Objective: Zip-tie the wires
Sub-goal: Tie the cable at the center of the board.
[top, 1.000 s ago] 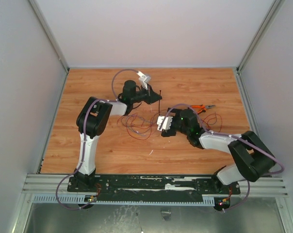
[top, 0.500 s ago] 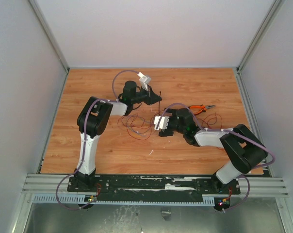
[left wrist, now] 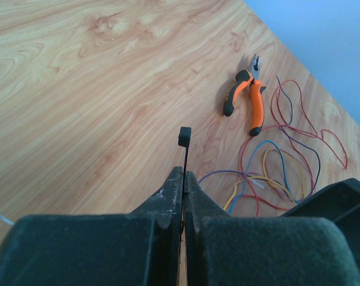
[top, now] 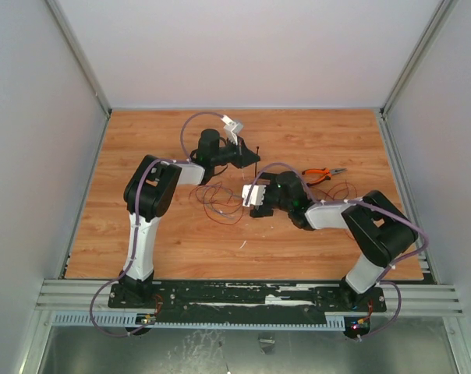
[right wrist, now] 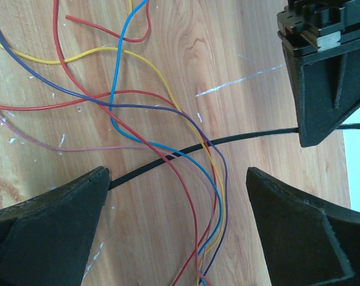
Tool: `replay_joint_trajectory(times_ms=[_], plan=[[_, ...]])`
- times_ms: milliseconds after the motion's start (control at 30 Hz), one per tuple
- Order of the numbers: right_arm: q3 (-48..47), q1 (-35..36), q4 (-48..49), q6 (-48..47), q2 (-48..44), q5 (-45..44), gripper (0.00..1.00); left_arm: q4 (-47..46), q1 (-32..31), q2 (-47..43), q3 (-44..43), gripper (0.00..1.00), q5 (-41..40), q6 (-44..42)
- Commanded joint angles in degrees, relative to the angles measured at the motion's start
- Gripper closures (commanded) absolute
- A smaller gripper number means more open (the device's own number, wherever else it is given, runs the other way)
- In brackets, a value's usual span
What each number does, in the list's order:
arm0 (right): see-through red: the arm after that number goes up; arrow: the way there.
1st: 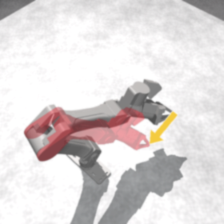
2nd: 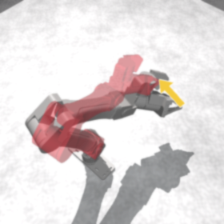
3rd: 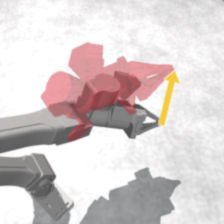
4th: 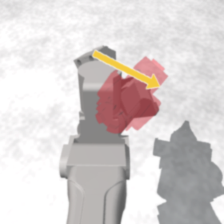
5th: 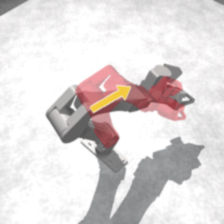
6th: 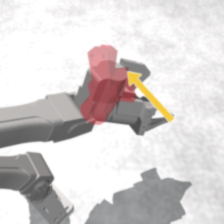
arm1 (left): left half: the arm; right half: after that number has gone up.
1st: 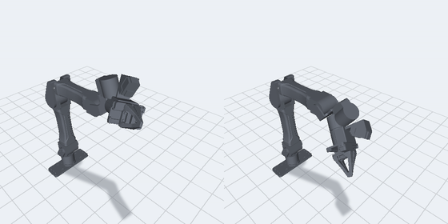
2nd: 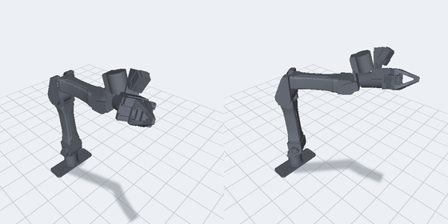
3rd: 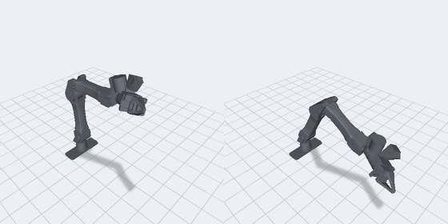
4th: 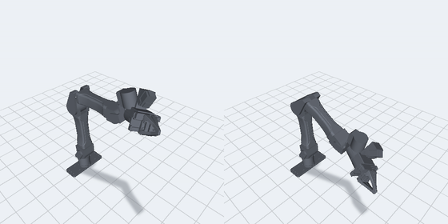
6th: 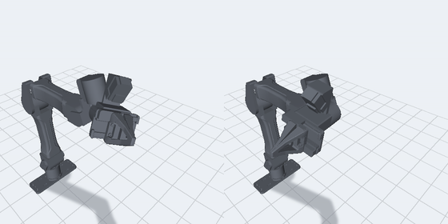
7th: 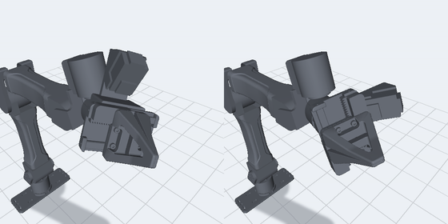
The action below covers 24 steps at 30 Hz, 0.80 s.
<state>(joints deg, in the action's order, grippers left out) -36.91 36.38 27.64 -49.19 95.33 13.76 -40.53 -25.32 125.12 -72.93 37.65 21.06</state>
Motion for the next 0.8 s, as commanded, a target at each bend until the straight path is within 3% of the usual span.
replay_joint_trajectory(times_ms=[0, 767], plan=[[-1.7, 0.4, 2.6, -0.6, 1.6, 0.7, 0.01, -0.6, -0.3, 0.8, -1.5, 1.0, 0.8, -0.4], [-2.7, 0.9, 13.2, -0.8, 7.8, -6.0, 0.01, -0.8, -0.3, 1.9, -1.4, 1.0, 1.0, 0.7]])
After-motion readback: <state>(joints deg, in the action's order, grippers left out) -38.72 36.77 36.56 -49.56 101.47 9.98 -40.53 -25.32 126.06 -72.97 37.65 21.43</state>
